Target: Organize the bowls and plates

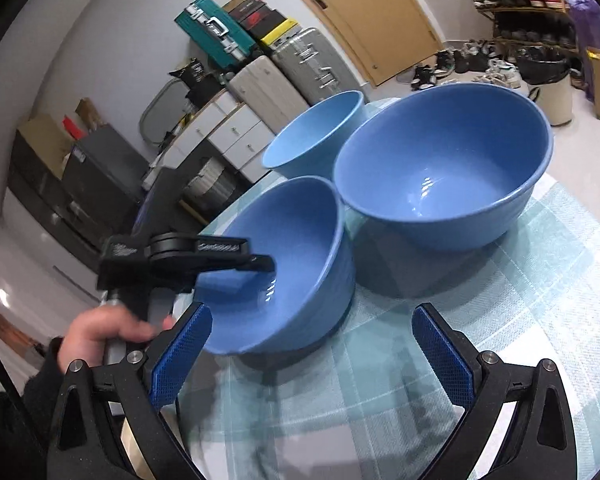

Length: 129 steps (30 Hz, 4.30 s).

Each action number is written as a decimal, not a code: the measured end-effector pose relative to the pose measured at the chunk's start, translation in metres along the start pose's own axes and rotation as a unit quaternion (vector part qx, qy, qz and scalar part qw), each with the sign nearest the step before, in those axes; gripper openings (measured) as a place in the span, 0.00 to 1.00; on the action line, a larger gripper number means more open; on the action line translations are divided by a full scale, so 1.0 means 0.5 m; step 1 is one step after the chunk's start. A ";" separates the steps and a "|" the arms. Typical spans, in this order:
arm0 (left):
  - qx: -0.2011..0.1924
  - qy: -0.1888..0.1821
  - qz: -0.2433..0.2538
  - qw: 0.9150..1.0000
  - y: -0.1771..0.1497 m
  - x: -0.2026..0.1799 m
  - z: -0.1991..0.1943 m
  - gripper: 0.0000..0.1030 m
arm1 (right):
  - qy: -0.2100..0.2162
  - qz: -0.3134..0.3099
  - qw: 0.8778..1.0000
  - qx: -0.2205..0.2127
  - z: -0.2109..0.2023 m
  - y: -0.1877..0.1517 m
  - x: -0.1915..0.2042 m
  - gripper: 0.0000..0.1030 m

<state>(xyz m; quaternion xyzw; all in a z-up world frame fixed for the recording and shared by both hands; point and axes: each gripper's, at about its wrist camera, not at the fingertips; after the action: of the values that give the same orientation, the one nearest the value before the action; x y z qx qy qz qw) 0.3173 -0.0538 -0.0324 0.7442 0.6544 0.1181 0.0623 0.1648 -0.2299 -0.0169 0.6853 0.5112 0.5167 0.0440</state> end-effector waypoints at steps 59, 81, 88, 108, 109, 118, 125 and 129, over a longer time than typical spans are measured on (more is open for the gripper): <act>0.010 -0.081 0.124 0.989 -0.347 -0.088 -0.166 0.15 | -0.005 -0.017 0.991 0.135 -0.120 -0.044 -0.005 0.28; 0.002 -0.085 0.063 0.994 -0.369 -0.084 -0.160 0.42 | -0.066 -0.055 0.988 0.130 -0.136 -0.053 -0.034 0.32; -0.029 -0.092 0.001 0.995 -0.376 -0.049 -0.201 0.47 | -0.093 -0.163 0.981 0.048 -0.179 -0.037 0.024 0.65; -0.365 -0.048 -0.088 0.926 -0.486 -0.023 -0.437 0.84 | 0.034 -0.391 0.897 -0.203 -0.433 -0.119 0.253 0.99; -0.372 -0.038 -0.090 0.923 -0.488 -0.023 -0.442 0.90 | 0.039 -0.380 0.902 -0.204 -0.439 -0.120 0.254 0.99; -0.455 0.044 -0.129 0.880 -0.562 -0.031 -0.458 0.99 | 0.085 -0.317 0.922 -0.205 -0.463 -0.170 0.212 0.99; -0.437 0.062 -0.131 0.888 -0.570 -0.027 -0.410 1.00 | 0.081 -0.284 0.935 -0.195 -0.462 -0.175 0.189 0.99; -0.438 0.045 -0.155 0.885 -0.580 -0.013 -0.398 1.00 | 0.096 -0.277 0.940 -0.177 -0.448 -0.176 0.192 0.99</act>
<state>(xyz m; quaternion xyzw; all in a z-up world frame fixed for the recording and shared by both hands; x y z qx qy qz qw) -0.0132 -0.0334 0.0873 0.5246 0.6450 0.4146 0.3700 -0.0670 -0.2214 0.0982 0.4450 0.5831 0.6294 0.2566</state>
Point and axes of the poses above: each gripper's, at about its wrist camera, not at the fingertips, and z roughly the way its jaws point, x to its left, y to its top, and after that the axes turned 13 degrees about y, right-handed
